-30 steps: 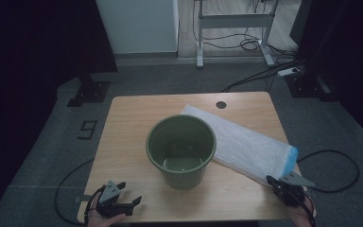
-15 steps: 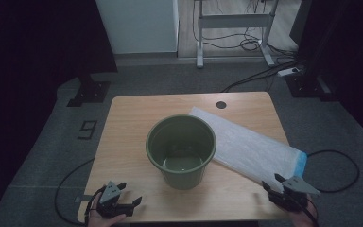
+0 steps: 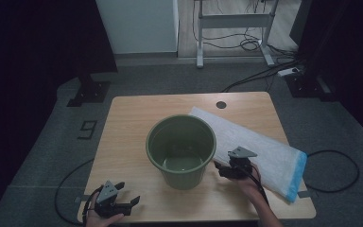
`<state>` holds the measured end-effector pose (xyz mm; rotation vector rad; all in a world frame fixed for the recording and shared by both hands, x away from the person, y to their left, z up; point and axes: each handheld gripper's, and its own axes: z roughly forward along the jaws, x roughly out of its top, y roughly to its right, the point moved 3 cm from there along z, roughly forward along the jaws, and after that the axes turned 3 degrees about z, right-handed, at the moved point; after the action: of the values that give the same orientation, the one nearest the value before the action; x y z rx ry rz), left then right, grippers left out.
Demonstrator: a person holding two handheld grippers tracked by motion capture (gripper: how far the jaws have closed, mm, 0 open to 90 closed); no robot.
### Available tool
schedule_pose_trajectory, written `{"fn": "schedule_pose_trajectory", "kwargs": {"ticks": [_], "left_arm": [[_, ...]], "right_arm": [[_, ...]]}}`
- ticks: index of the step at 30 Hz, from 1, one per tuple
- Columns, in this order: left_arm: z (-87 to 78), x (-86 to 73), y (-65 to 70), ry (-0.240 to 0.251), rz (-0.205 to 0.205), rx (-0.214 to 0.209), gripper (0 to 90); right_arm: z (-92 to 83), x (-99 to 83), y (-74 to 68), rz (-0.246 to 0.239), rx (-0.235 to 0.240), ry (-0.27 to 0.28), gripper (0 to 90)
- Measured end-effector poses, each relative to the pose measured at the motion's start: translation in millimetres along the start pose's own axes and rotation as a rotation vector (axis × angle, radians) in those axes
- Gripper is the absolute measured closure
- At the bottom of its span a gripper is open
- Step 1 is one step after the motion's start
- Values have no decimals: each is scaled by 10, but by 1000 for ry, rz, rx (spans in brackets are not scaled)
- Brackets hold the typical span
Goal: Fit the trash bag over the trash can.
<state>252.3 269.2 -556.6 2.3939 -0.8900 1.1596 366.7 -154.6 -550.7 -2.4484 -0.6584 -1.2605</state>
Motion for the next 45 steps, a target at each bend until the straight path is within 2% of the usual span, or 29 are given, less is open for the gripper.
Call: {"fn": "schedule_pose_trajectory", "kwargs": {"ticks": [5,11,14,16,19,21,25,30,34,37,38,45], "left_arm": [[13,-3,-12,-4,-2,-3,133],[0,-24,-31,-10,-6,1,135],[4,-33,-33,-16,-7,-1,138],[10,-40,-29,-23,-5,-1,138],[8,-51,-21,-29,-2,3,139],[0,-59,-21,-32,1,6,139],[-9,-72,-34,-32,-8,11,139],[-3,-78,-26,-40,-4,14,139],[-10,-72,-11,-37,-4,16,139],[-6,-77,-10,-39,-3,16,139],[-1,-79,-11,-42,-3,15,139],[13,-84,-15,-47,-3,14,139]], "right_arm": [[229,25,-77,-9,-12,-44,247],[361,-11,-44,3,-51,-105,370],[343,-22,6,21,-56,-87,499],[320,-33,40,34,-74,-76,657],[295,-43,107,55,-93,-69,816],[256,-42,150,70,-92,-38,876],[98,41,223,148,-76,65,887],[-205,231,257,178,-61,181,888],[-424,378,268,201,-40,249,888],[-622,517,268,194,-32,308,888],[-622,517,268,194,-32,308,888],[-911,756,270,183,-33,383,888]]}}
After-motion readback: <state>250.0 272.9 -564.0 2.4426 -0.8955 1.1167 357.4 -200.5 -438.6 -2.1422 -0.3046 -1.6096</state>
